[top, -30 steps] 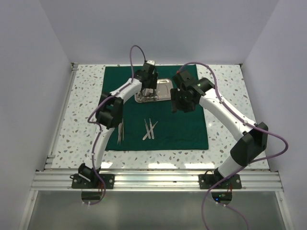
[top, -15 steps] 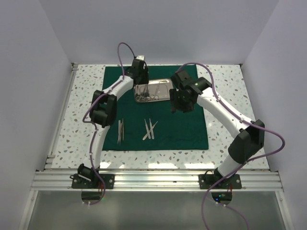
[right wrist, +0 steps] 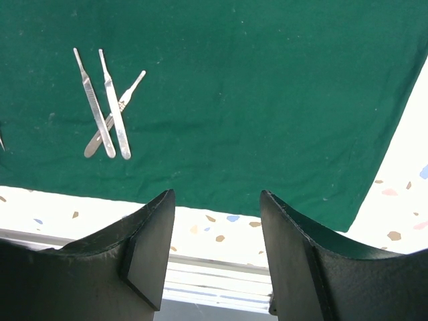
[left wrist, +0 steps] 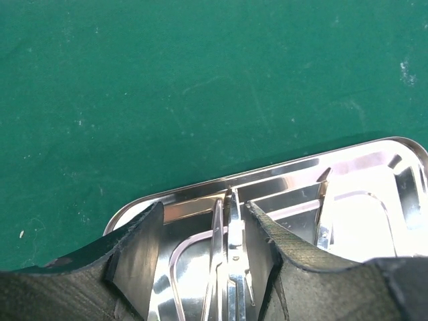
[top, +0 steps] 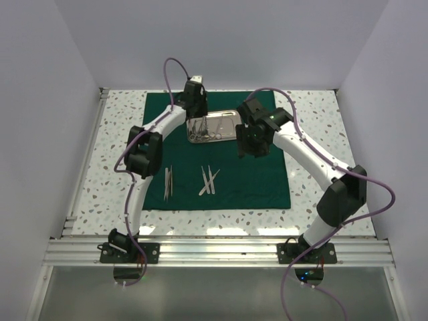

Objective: Open and lay out the surgical kit
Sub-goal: Pick up the medical item from the container.

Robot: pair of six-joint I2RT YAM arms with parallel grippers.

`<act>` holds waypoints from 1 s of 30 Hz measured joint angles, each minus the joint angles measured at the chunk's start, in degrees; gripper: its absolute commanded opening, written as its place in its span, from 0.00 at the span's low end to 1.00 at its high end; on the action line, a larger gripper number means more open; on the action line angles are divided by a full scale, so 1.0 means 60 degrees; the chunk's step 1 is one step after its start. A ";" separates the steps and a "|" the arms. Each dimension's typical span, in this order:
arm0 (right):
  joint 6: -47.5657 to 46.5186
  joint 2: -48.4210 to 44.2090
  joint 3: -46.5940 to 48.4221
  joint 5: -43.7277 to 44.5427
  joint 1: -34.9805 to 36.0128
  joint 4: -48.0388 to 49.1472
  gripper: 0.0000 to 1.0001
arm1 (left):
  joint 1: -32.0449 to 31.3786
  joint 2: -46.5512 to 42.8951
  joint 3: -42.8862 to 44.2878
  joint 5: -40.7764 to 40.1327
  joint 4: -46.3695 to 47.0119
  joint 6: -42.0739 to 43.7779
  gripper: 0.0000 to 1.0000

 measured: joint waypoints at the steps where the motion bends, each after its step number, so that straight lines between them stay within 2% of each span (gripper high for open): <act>1: 0.0000 0.0015 0.0000 0.0000 0.0000 0.0000 0.57 | 0.0000 0.0000 -0.0004 -0.0022 -0.0011 0.0000 0.54; 22: -0.0015 0.0266 0.0000 -0.0007 -0.0004 0.0011 0.56 | -0.0168 0.0018 -0.0616 -0.0645 -0.0313 0.0270 0.49; 30: -0.0036 0.0266 -0.0007 -0.0044 -0.0007 0.0015 0.56 | -0.0244 -0.0237 -0.1129 -0.0787 0.0047 0.0262 0.53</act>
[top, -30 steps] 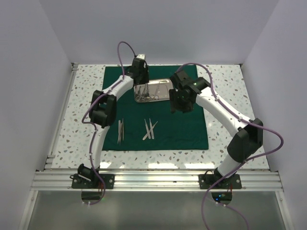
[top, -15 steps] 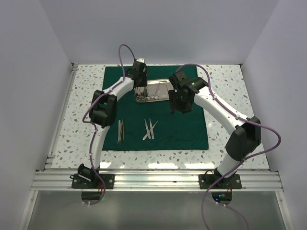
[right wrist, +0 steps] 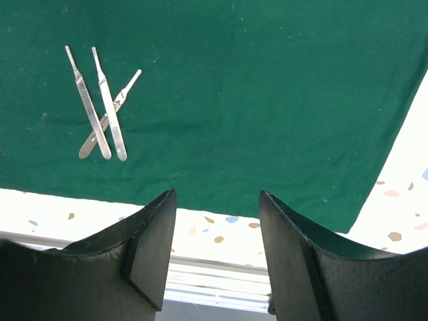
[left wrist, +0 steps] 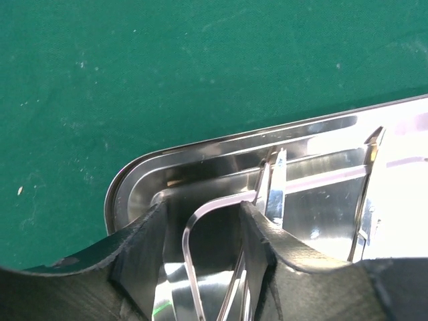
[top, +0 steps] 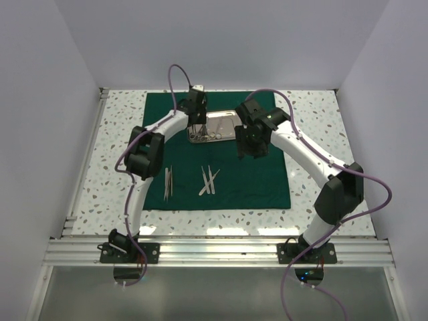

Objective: Open and lay out the surgical kit
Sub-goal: Pick up the medical item from the container.

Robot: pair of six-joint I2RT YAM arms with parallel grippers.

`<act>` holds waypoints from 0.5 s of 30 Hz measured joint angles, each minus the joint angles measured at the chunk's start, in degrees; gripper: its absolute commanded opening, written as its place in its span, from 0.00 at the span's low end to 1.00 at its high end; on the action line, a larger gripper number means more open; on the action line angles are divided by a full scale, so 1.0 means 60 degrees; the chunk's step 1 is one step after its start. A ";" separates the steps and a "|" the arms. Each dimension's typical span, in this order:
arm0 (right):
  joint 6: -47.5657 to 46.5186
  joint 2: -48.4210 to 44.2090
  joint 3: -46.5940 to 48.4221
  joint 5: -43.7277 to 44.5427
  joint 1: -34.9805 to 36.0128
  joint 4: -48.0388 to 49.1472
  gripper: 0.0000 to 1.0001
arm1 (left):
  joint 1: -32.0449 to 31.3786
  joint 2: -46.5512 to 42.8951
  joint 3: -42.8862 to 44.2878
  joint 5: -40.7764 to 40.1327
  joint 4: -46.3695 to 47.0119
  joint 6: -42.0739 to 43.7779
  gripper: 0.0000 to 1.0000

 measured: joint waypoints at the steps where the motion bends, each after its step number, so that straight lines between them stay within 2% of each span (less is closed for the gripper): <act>1: 0.0000 0.0000 0.0000 0.0000 0.0000 0.0000 0.56 | 0.0000 -0.0036 -0.0040 -0.0022 0.0000 0.0000 0.54; 15: -0.0004 0.0000 -0.0164 -0.0131 0.0000 0.0124 0.56 | -0.0036 -0.0175 -0.0204 -0.0022 -0.0062 -0.0004 0.53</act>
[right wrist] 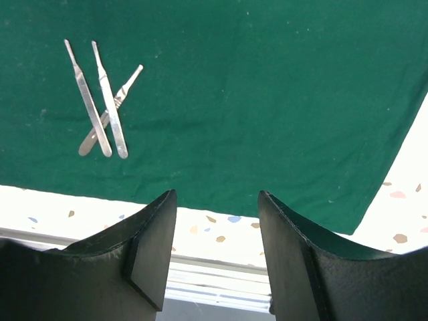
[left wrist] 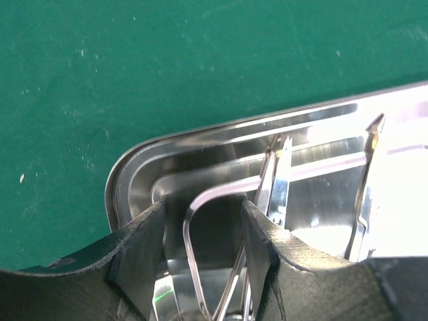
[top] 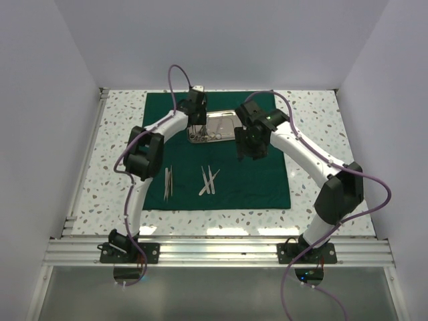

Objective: Open and lay out the surgical kit
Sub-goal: Pick up the medical item from the container.

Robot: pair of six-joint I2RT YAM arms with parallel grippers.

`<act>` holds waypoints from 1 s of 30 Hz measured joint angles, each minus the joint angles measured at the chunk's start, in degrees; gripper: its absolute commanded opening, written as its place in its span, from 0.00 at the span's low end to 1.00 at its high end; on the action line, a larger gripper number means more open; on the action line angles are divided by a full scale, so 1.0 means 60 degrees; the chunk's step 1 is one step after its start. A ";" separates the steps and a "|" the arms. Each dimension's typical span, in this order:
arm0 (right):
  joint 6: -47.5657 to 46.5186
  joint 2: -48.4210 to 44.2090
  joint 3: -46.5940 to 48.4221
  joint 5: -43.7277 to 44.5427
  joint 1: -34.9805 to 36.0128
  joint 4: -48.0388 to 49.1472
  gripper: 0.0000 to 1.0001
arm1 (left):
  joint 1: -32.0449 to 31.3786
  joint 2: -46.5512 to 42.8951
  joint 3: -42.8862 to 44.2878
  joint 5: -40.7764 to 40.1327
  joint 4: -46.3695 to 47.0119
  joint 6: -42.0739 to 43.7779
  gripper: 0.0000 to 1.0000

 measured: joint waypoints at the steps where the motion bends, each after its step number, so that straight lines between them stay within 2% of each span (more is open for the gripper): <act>1: 0.0000 0.0000 -0.0044 -0.0033 0.0000 0.0018 0.56 | -0.0011 -0.0055 -0.0069 0.0015 0.0000 0.0000 0.53; 11: 0.0000 0.0000 -0.0248 -0.0069 0.0000 0.0058 0.55 | -0.0084 -0.0769 -0.0401 0.0259 0.0193 -0.0007 0.53; 30: 0.0000 0.0000 -0.0364 -0.0069 0.0000 0.0098 0.54 | -0.0328 -0.0783 -0.0397 0.0430 0.0102 0.0000 0.50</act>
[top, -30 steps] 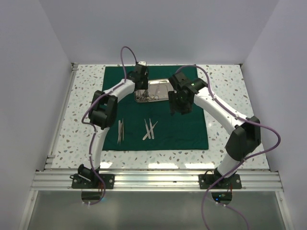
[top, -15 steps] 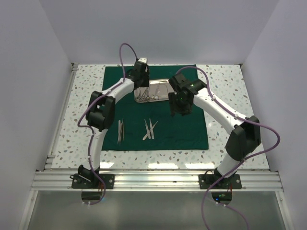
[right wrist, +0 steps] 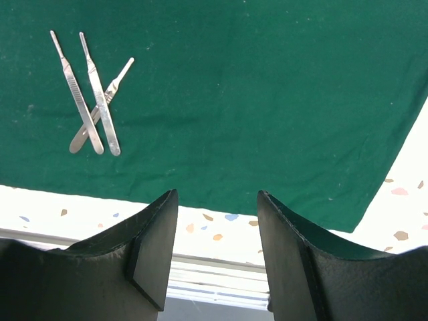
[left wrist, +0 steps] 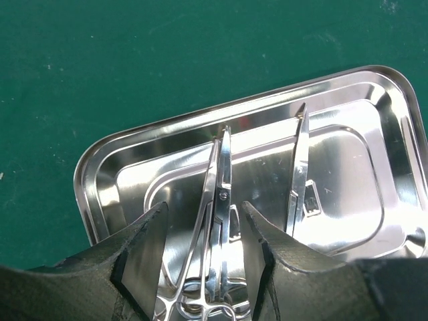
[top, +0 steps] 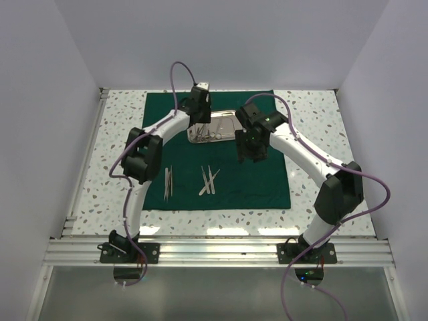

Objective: Open and lay out the surgical kit
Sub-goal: Pick up the medical item from the container.

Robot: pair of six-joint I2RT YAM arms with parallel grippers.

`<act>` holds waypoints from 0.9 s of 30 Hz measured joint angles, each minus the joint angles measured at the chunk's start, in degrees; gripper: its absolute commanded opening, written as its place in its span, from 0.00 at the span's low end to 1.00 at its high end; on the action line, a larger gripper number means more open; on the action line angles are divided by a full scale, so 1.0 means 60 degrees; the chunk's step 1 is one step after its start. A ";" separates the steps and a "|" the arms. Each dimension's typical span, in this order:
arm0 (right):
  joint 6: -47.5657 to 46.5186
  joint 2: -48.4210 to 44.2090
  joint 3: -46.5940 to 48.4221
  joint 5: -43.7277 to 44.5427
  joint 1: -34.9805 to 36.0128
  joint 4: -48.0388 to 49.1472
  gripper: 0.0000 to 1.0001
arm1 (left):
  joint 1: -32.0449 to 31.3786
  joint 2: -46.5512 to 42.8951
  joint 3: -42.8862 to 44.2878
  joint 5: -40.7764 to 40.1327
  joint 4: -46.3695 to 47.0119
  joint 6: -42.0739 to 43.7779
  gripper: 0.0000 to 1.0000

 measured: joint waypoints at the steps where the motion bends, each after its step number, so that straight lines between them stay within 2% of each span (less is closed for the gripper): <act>1: 0.0000 0.0000 -0.0004 0.0000 0.0000 0.0000 0.54 | -0.0015 0.0007 0.0000 -0.0007 -0.0015 0.0000 0.50; 12: 0.0000 -0.0004 -0.0153 0.0004 0.0000 0.0015 0.54 | -0.0080 0.0372 0.0018 -0.0576 -0.0350 -0.0015 0.50; 27: -0.0076 -0.0004 -0.0160 0.0004 -0.0004 0.0018 0.54 | -0.0080 0.1002 0.0980 -0.1534 -0.1020 -0.0186 0.46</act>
